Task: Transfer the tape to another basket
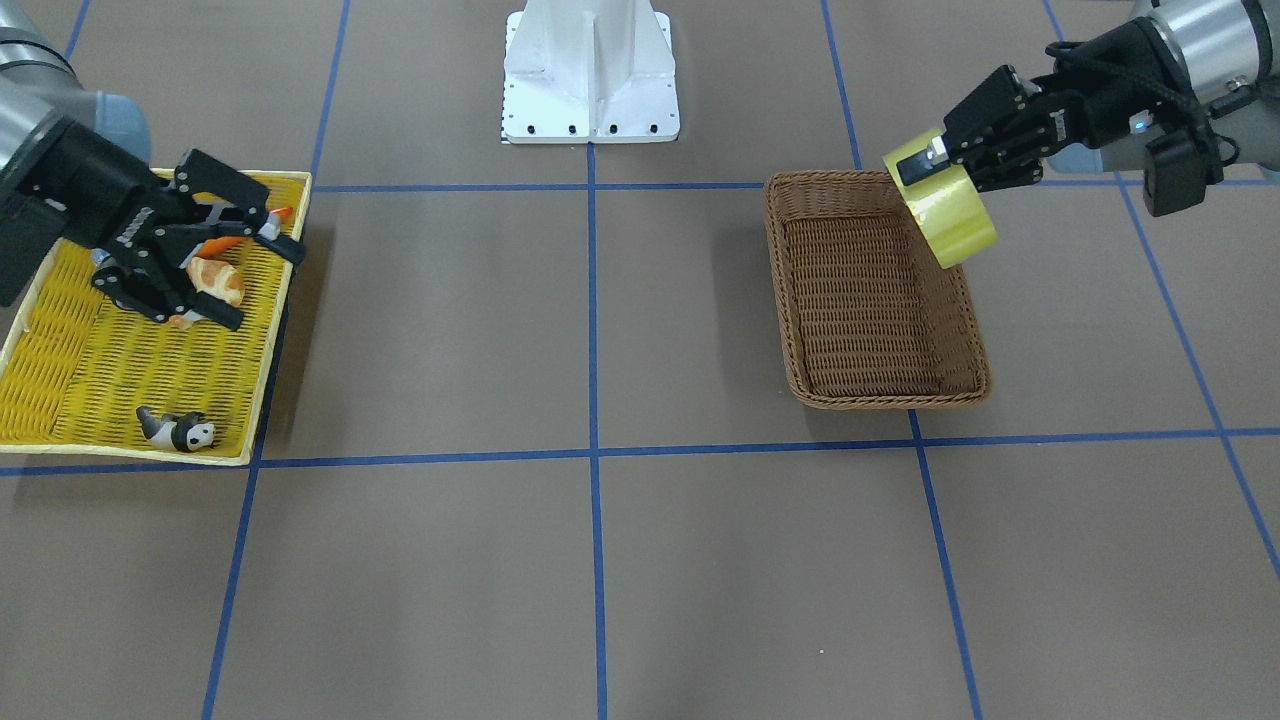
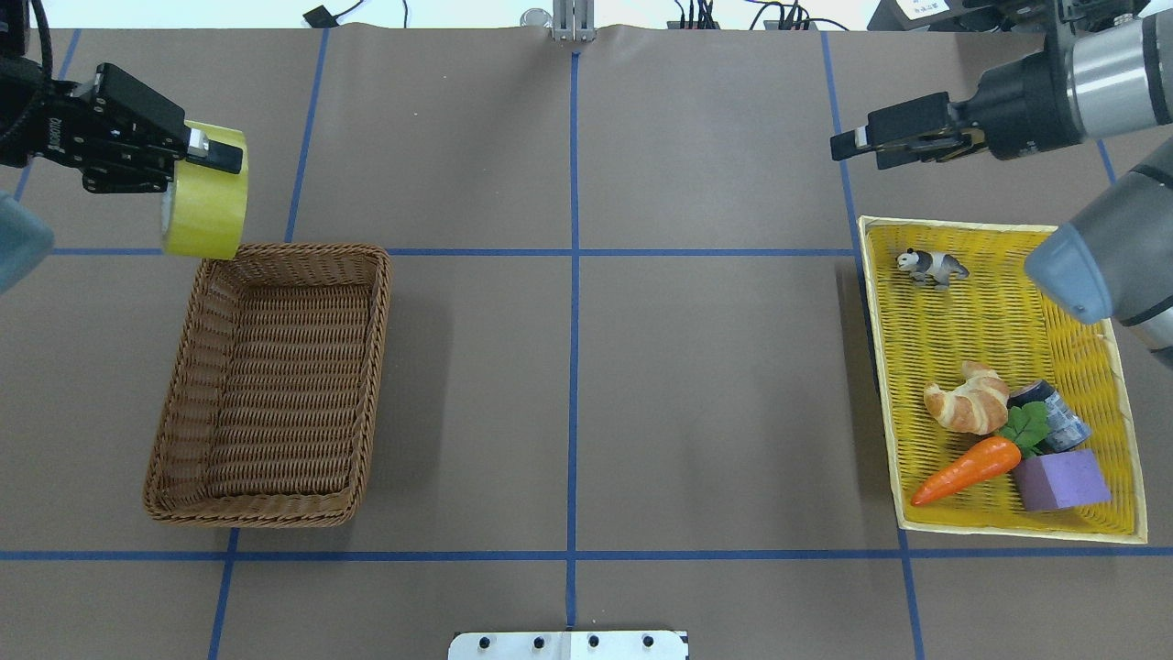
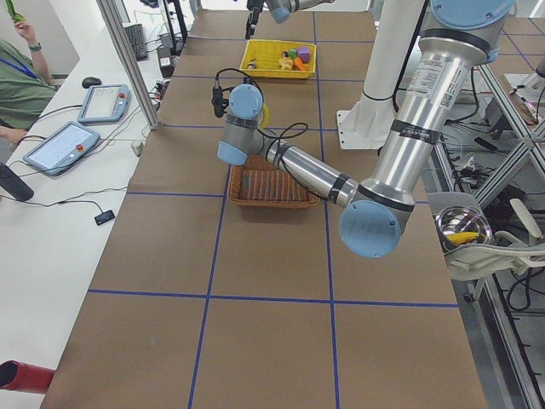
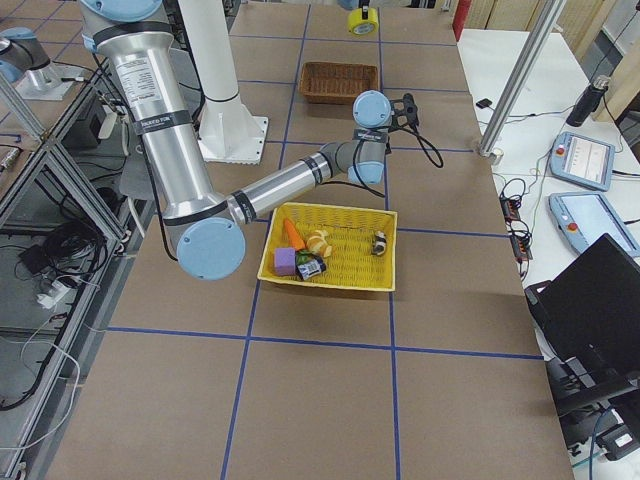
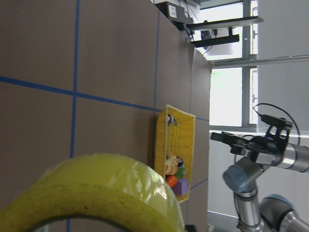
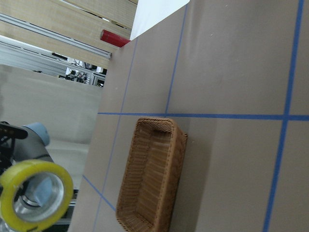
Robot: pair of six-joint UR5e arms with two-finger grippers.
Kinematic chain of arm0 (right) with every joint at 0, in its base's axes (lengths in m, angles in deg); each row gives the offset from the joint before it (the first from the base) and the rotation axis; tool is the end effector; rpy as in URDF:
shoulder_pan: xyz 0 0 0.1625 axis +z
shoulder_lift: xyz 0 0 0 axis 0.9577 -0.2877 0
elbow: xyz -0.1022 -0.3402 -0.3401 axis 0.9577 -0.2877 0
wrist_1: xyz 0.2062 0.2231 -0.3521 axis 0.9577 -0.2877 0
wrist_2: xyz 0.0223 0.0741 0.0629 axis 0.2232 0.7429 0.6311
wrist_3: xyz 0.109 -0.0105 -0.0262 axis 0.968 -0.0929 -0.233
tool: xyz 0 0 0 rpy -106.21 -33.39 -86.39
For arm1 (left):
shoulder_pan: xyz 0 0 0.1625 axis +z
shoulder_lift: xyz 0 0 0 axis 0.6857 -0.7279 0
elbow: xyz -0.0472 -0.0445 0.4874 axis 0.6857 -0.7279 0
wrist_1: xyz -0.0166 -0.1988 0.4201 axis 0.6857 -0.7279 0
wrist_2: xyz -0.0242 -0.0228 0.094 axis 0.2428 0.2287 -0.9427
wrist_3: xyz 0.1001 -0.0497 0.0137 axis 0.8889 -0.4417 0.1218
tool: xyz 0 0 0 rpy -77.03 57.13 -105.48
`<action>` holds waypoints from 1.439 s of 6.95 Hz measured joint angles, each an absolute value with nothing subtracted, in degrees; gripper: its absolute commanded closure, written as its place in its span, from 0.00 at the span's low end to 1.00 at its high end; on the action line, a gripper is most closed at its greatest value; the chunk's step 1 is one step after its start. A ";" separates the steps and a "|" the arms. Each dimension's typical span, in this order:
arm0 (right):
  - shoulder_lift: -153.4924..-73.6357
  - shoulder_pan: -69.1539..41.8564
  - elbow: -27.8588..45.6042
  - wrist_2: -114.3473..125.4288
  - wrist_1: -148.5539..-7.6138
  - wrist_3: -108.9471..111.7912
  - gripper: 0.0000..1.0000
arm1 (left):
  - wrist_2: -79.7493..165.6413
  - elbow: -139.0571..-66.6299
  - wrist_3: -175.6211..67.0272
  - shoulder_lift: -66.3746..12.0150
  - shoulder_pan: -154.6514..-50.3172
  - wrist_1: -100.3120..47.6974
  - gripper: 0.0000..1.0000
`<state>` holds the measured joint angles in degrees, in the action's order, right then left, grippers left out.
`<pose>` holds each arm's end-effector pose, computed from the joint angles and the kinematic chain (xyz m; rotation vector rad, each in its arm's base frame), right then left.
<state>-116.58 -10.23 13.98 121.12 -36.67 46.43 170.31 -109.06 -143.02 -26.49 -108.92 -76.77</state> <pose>-0.2462 -0.5921 0.3577 0.4358 -1.3881 -0.0978 0.2115 -0.5564 0.3216 0.0543 1.6862 -0.1116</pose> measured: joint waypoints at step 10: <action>-120.65 8.76 15.70 108.18 -100.80 -28.08 0.00 | 152.68 -118.48 -89.87 -20.30 -103.67 -28.94 1.00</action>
<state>-120.65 8.76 15.70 108.18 -100.80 -28.08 152.68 -118.48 -89.87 -20.30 -103.67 -28.94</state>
